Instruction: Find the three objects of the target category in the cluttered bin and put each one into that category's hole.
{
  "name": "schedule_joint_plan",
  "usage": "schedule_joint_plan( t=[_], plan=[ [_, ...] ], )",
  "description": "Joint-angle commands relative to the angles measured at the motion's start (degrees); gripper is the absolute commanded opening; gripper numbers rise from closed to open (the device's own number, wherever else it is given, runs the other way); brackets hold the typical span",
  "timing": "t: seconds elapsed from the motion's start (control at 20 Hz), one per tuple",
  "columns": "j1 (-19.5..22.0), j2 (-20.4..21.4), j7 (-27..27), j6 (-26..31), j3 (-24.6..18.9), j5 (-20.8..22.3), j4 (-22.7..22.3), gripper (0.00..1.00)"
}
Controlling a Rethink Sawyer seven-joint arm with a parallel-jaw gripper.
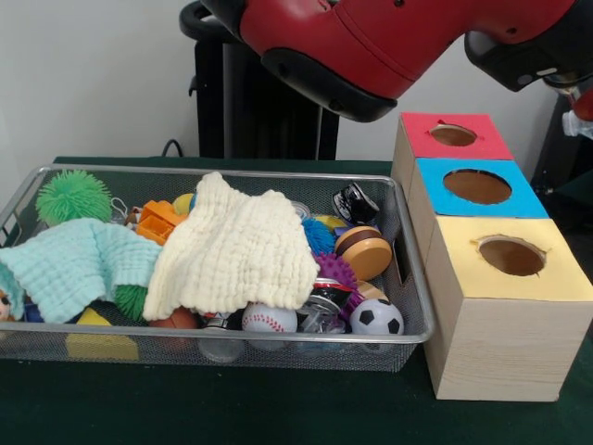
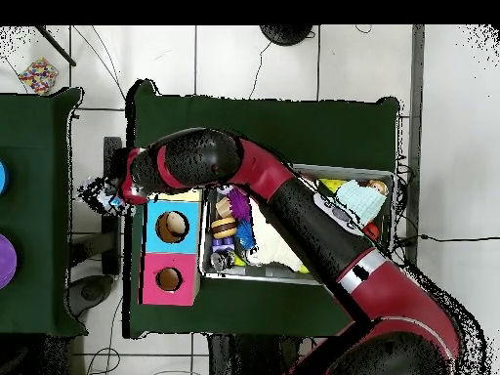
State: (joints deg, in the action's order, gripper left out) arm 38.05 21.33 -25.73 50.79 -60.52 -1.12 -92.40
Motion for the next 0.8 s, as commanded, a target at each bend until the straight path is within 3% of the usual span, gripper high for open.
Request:
schedule_joint_plan(
  t=[0.05, 0.45, 0.8],
  plan=[
    [0.0, -1.9, 4.7, 8.0, 0.5, 2.7, 6.6, 0.0],
    [-0.5, -3.2, 7.5, 9.3, 0.8, 5.2, 8.7, 0.0],
    [0.9, -5.3, 9.2, 9.0, -2.2, 5.1, 9.0, 0.0]
  ],
)
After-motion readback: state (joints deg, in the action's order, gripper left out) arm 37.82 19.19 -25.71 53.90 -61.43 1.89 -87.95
